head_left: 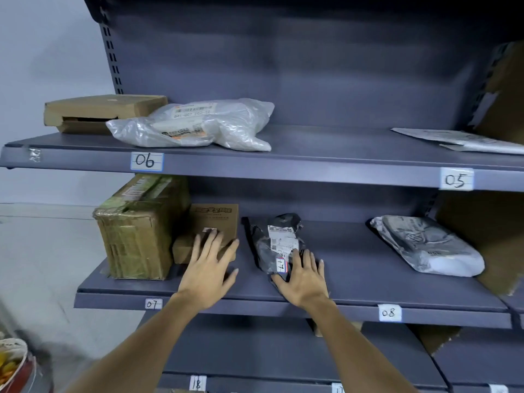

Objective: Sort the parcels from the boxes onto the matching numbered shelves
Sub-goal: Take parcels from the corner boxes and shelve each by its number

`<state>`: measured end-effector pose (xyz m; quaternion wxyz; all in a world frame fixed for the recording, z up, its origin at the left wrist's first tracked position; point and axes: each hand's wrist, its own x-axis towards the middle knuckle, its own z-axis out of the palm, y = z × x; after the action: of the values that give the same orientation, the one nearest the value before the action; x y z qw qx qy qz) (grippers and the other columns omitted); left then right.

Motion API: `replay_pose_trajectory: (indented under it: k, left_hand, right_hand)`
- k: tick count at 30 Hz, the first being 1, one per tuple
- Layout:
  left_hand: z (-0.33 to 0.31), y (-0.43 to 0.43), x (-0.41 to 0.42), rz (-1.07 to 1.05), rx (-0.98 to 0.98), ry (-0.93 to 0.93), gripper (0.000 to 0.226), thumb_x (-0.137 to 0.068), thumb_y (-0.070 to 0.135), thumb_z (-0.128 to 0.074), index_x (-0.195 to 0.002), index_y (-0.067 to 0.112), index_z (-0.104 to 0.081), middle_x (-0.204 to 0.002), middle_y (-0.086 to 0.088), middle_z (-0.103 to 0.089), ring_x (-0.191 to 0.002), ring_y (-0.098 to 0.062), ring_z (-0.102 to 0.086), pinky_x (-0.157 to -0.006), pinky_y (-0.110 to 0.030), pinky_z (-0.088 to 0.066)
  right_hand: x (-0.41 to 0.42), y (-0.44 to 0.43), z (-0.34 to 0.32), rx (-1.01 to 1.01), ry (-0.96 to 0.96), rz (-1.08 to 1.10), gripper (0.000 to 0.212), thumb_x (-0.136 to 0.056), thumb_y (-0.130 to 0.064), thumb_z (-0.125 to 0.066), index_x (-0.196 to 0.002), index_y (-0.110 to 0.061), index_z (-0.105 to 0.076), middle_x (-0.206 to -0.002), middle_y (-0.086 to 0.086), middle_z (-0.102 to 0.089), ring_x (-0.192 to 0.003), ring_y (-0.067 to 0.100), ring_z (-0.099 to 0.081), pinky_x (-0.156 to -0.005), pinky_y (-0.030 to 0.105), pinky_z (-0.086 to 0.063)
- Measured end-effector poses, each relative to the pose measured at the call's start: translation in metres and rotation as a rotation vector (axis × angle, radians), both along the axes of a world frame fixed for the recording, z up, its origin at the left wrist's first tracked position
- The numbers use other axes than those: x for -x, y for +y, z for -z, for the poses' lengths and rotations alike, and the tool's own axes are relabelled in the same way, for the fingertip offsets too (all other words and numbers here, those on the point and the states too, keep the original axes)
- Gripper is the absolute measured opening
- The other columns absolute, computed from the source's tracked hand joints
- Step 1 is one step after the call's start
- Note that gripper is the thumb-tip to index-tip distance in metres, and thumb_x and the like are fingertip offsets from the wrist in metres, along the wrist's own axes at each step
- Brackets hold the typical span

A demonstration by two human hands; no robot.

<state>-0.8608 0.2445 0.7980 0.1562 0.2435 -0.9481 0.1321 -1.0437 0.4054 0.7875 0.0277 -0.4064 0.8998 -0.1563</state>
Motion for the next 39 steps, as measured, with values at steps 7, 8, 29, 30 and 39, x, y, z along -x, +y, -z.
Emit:
replay_pose_trajectory:
  k: [7, 8, 29, 30, 39]
  left_hand:
    - [0.016, 0.047, 0.015, 0.013, -0.001, 0.019, 0.064, -0.099, 0.053, -0.028, -0.149, 0.016, -0.044, -0.16, -0.026, -0.022, -0.151, -0.039, -0.016, -0.116, -0.06, -0.02]
    - [0.017, 0.053, 0.016, 0.012, 0.0, 0.018, 0.064, -0.099, 0.052, -0.029, -0.15, 0.016, -0.043, -0.161, -0.025, -0.019, -0.152, -0.038, -0.014, -0.116, -0.061, -0.021]
    - [0.05, 0.166, -0.018, 0.097, -0.126, -0.076, 0.078, -0.101, 0.058, 0.001, -0.152, 0.017, -0.04, -0.158, -0.017, -0.034, -0.148, -0.033, -0.029, -0.12, -0.055, -0.019]
    - [0.051, 0.172, -0.025, 0.108, -0.121, -0.074, 0.076, -0.102, 0.057, 0.0, -0.151, 0.016, -0.042, -0.156, -0.017, -0.037, -0.146, -0.034, -0.032, -0.12, -0.054, -0.017]
    - [0.06, 0.225, -0.056, 0.178, -0.214, -0.048, 0.082, -0.093, 0.061, 0.002, -0.158, 0.017, -0.022, -0.165, -0.013, -0.016, -0.154, -0.03, -0.009, -0.122, -0.052, -0.003]
  right_hand:
    - [0.016, 0.051, -0.006, -0.025, -0.021, -0.024, 0.076, -0.097, -0.063, -0.039, -0.16, -0.035, -0.008, -0.166, 0.017, -0.01, -0.155, 0.029, 0.004, -0.124, 0.048, 0.009]
    - [0.019, 0.058, -0.005, -0.019, -0.008, -0.027, 0.075, -0.097, -0.062, -0.039, -0.16, -0.034, -0.009, -0.165, 0.016, -0.013, -0.155, 0.028, 0.003, -0.124, 0.048, 0.009]
    - [-0.017, 0.181, 0.009, 0.086, 0.02, -0.014, 0.07, -0.1, -0.032, -0.052, -0.16, -0.023, -0.017, -0.163, 0.008, -0.023, -0.155, 0.026, -0.005, -0.124, 0.046, -0.004]
    - [-0.025, 0.189, 0.009, 0.072, 0.022, -0.003, 0.07, -0.1, -0.03, -0.052, -0.16, -0.023, -0.016, -0.163, 0.008, -0.022, -0.155, 0.025, -0.005, -0.124, 0.046, -0.005]
    - [-0.086, 0.267, 0.01, 0.044, 0.062, 0.067, 0.07, -0.101, -0.028, -0.051, -0.16, -0.018, -0.016, -0.166, 0.003, -0.016, -0.155, 0.021, 0.005, -0.125, 0.047, -0.005]
